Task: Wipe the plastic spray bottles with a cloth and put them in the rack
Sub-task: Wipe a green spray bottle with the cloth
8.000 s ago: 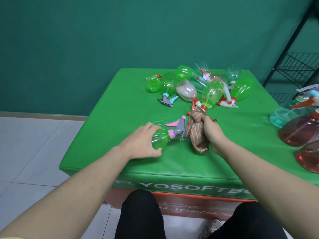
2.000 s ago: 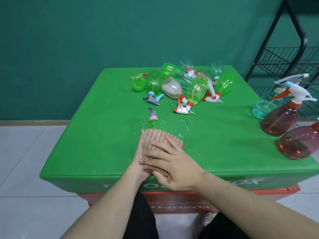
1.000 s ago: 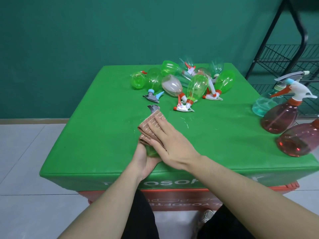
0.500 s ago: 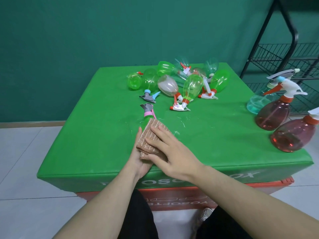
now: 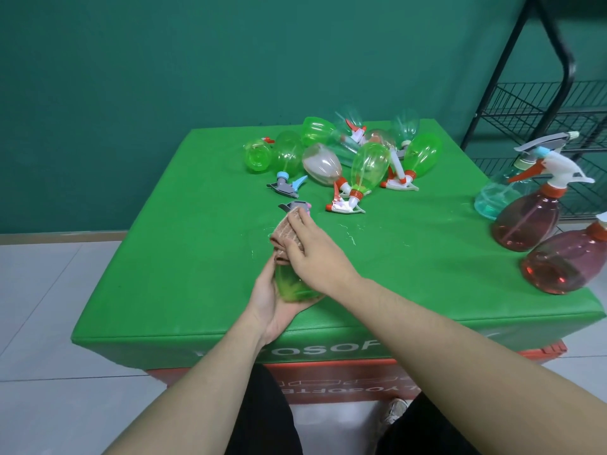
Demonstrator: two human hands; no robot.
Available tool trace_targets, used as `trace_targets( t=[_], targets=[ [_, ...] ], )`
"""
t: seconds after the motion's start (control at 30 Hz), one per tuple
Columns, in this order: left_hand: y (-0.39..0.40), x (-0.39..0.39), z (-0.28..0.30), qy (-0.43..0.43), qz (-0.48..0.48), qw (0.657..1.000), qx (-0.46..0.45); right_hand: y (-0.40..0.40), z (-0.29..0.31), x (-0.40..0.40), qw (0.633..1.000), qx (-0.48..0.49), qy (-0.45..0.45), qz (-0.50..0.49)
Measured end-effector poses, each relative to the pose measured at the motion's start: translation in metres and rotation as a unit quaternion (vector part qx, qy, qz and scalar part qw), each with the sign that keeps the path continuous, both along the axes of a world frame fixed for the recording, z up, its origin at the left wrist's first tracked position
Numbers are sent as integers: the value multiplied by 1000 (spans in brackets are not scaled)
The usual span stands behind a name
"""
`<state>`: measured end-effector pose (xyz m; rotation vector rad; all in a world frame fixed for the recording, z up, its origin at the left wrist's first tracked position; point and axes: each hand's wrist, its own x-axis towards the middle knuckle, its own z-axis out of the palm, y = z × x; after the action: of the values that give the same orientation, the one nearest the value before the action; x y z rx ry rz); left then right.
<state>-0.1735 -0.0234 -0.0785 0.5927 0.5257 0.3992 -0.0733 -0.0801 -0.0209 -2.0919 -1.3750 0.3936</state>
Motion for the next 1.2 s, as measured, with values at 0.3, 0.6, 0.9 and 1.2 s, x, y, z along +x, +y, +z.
trace_targets(
  t=[0.3, 0.6, 0.9, 1.2],
  targets=[
    [0, -1, -4, -15, 19, 1000, -7, -10, -25, -9, 989, 45, -127, 52],
    [-1, -4, -2, 47, 30, 998, -39, -52, -53, -20, 944, 82, -289, 135],
    [-7, -2, 4, 6, 40, 999, -25, -39, -39, -17, 961, 99, -233, 110],
    [1, -2, -4, -40, 22, 998, -35, 2, -7, -9, 995, 46, -86, 18]
  ],
)
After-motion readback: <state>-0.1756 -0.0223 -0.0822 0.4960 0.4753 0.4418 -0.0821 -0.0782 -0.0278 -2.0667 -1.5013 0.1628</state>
